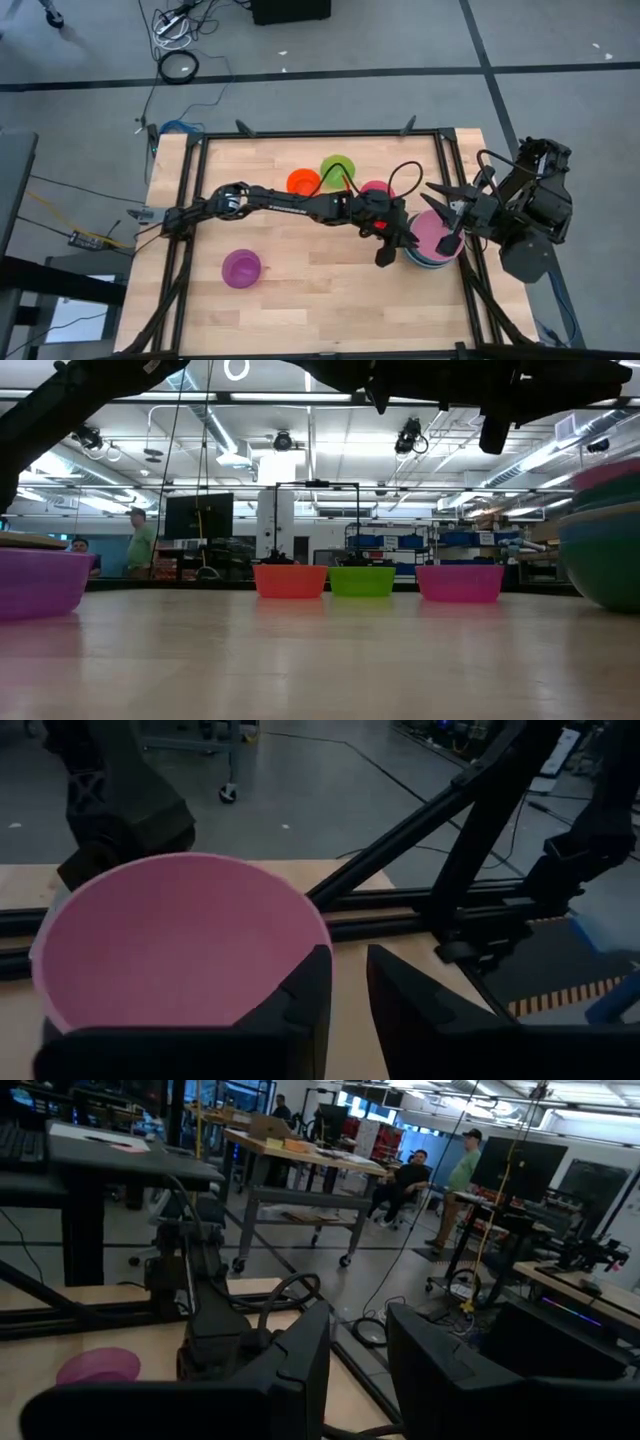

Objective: Nest bowls inside each other
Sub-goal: Stack light green bowl on top of the pink bowl

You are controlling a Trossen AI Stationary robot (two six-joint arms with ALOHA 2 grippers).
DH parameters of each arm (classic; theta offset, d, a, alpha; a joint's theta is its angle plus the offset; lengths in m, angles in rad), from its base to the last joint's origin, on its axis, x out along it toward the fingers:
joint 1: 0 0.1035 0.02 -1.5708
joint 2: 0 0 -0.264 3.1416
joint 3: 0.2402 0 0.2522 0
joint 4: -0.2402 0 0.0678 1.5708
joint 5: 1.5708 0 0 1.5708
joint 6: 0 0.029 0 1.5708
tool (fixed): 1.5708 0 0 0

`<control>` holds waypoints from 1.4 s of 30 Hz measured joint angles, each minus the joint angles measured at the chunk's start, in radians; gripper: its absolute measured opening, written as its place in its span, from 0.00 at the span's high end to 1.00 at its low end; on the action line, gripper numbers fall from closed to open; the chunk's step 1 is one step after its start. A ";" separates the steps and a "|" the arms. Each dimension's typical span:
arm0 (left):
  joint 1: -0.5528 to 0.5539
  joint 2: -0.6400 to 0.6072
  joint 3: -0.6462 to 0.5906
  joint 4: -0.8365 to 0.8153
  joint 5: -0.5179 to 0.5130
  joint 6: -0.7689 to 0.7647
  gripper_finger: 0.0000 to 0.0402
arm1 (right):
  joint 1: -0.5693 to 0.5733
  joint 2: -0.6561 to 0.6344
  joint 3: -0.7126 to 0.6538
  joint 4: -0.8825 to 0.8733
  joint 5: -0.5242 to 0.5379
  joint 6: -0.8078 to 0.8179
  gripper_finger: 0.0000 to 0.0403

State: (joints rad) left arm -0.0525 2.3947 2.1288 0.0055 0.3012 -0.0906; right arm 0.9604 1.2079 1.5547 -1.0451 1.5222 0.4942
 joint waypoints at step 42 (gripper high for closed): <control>0.002 -0.987 -0.281 -1.127 -0.618 -0.103 0.80 | -0.951 0.243 -0.158 0.298 -1.064 -0.041 0.78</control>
State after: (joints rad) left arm -0.0502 1.4080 1.8479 -1.1211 -0.3169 -0.1936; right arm 0.0092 1.4511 1.3972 -0.7467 0.4580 0.4532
